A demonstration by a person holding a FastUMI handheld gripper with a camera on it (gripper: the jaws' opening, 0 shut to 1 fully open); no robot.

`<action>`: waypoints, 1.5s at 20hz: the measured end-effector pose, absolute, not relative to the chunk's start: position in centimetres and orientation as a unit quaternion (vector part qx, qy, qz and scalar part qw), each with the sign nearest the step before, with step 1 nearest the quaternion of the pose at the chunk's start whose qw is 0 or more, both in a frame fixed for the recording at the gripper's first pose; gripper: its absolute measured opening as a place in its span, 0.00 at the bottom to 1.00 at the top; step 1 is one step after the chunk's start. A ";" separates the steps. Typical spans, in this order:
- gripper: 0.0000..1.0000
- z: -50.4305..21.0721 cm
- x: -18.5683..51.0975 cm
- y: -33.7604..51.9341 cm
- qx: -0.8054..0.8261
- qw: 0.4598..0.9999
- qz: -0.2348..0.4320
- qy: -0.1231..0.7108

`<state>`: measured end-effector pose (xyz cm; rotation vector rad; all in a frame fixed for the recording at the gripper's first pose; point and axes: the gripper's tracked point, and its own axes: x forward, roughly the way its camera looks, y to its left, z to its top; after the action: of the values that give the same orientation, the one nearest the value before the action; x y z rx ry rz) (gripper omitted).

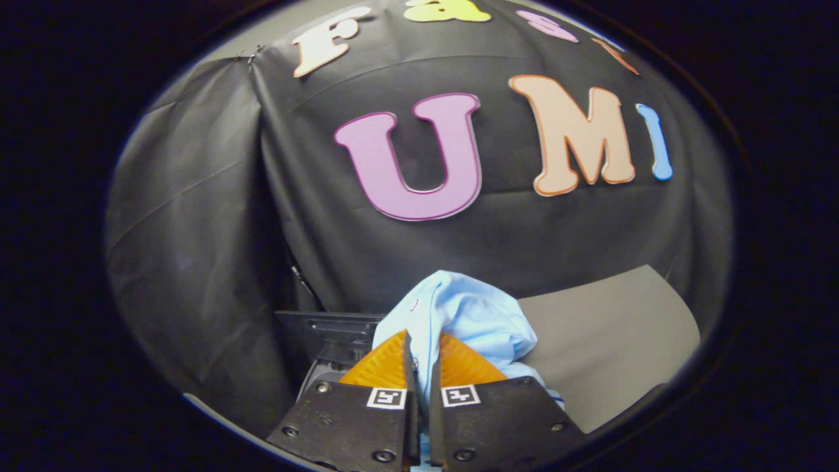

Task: Put the clothes into the washing machine and then close the washing machine lid.

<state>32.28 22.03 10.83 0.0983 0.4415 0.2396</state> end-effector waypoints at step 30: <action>0.06 -18.6 29.3 39.6 0.019 0.902 0.180 0.392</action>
<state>29.26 39.60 -18.56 0.0389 0.8097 0.3713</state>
